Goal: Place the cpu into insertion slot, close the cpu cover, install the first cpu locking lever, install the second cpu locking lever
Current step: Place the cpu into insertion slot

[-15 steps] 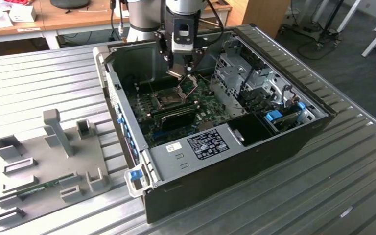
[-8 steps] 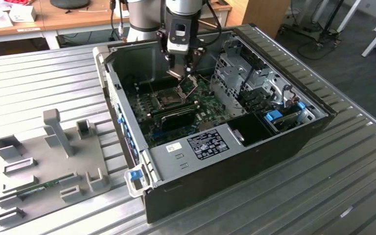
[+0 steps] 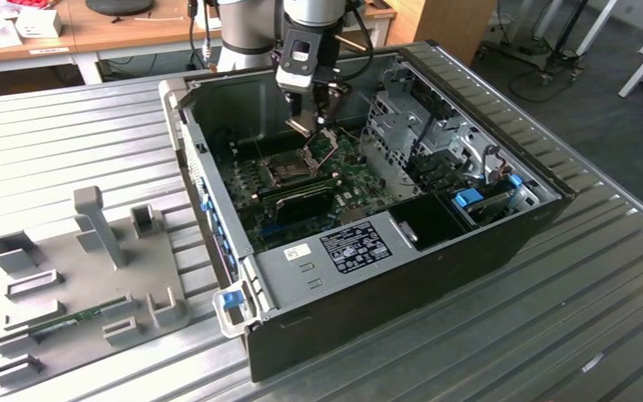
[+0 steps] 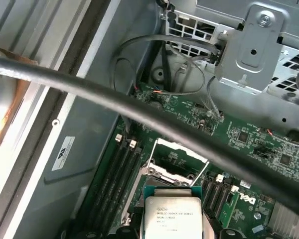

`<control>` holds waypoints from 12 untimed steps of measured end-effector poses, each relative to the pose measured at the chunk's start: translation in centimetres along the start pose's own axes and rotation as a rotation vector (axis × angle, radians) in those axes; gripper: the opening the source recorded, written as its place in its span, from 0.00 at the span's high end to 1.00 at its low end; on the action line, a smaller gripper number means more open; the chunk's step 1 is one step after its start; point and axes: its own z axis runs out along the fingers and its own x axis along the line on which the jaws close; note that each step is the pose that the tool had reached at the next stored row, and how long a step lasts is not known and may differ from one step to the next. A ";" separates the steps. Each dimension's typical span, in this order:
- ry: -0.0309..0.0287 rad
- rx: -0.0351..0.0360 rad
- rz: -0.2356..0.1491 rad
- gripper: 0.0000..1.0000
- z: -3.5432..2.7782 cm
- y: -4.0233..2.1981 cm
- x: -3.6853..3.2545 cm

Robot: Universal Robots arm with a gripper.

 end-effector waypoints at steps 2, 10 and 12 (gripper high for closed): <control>0.0000 -0.0001 0.000 0.46 0.01 0.00 0.01; 0.0011 0.0031 0.000 0.46 0.01 0.00 0.01; 0.0008 0.0027 0.006 0.46 0.04 0.00 0.01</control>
